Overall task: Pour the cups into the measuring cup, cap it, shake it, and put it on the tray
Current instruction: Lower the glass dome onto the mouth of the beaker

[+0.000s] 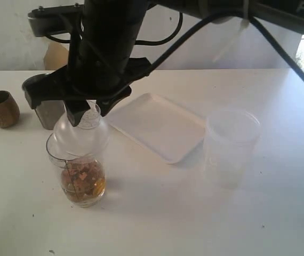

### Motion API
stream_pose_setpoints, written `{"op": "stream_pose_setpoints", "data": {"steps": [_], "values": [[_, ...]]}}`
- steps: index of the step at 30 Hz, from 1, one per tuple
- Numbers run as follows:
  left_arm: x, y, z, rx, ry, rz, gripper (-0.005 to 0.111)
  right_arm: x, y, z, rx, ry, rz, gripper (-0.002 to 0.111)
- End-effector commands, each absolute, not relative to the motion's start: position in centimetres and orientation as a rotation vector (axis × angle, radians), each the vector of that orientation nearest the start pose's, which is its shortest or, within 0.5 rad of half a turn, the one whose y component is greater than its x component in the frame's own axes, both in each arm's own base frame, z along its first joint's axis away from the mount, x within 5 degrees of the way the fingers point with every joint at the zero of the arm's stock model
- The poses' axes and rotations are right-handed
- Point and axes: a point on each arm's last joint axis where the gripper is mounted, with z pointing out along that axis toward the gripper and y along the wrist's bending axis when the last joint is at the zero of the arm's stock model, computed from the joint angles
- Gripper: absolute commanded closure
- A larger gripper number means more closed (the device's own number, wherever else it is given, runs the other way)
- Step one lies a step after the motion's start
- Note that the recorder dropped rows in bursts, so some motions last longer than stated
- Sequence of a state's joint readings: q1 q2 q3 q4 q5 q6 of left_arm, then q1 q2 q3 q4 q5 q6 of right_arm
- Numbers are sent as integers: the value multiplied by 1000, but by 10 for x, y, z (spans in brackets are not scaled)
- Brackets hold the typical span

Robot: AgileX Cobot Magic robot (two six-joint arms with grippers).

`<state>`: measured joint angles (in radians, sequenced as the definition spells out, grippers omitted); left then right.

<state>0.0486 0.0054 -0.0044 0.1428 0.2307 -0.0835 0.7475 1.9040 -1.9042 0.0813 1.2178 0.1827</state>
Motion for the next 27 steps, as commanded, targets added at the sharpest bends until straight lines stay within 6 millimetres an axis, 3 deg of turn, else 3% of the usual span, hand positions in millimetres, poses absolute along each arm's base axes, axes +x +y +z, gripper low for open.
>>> {"op": "stream_pose_setpoints", "data": {"steps": [1, 27], "values": [[55, 5, 192, -27, 1715, 93, 107, 301, 289, 344, -740, 2619, 401, 108], [55, 5, 192, -27, 1715, 93, 107, 305, 298, 347, -698, 2548, 516, 108]]}}
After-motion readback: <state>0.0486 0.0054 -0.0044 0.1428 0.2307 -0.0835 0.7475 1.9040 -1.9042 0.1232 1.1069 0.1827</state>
